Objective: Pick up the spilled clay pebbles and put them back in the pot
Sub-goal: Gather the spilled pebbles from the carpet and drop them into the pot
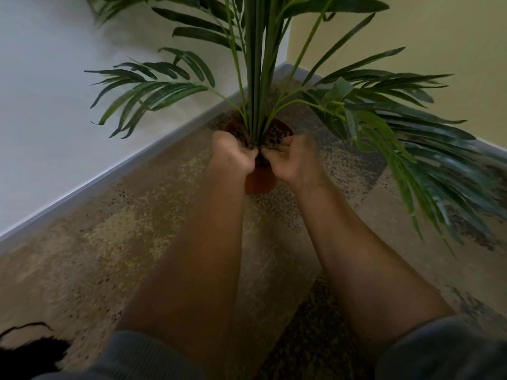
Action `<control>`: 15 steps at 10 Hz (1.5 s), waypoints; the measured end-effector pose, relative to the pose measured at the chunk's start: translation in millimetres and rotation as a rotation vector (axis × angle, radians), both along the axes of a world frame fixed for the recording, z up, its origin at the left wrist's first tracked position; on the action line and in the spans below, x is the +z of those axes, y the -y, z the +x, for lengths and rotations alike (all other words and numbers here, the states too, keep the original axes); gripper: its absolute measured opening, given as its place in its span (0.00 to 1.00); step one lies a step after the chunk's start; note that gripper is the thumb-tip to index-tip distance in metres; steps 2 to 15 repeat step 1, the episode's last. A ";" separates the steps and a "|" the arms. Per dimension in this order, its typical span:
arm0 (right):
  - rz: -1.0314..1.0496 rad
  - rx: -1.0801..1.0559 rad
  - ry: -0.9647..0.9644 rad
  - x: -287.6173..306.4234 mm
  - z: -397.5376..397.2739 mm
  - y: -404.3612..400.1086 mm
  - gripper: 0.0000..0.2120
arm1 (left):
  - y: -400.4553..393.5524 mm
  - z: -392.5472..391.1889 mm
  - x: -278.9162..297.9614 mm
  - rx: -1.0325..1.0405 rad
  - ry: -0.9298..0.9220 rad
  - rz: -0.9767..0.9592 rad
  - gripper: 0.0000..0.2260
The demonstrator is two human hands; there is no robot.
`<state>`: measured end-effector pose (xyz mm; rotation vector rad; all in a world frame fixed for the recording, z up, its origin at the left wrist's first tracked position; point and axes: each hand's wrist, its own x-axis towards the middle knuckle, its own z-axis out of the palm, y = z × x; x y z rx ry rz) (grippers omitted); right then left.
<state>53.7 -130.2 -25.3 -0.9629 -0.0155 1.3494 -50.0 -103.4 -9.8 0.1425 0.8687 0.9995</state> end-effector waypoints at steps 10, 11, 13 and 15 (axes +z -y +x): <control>-0.022 -0.062 0.030 -4.0 -1.3 9.6 0.21 | 1.8 -1.0 -7.2 0.092 -0.019 -0.025 0.22; -0.022 -0.062 0.030 -4.0 -1.3 9.6 0.21 | 1.8 -1.0 -7.2 0.092 -0.019 -0.025 0.22; -0.022 -0.062 0.030 -4.0 -1.3 9.6 0.21 | 1.8 -1.0 -7.2 0.092 -0.019 -0.025 0.22; -0.022 -0.062 0.030 -4.0 -1.3 9.6 0.21 | 1.8 -1.0 -7.2 0.092 -0.019 -0.025 0.22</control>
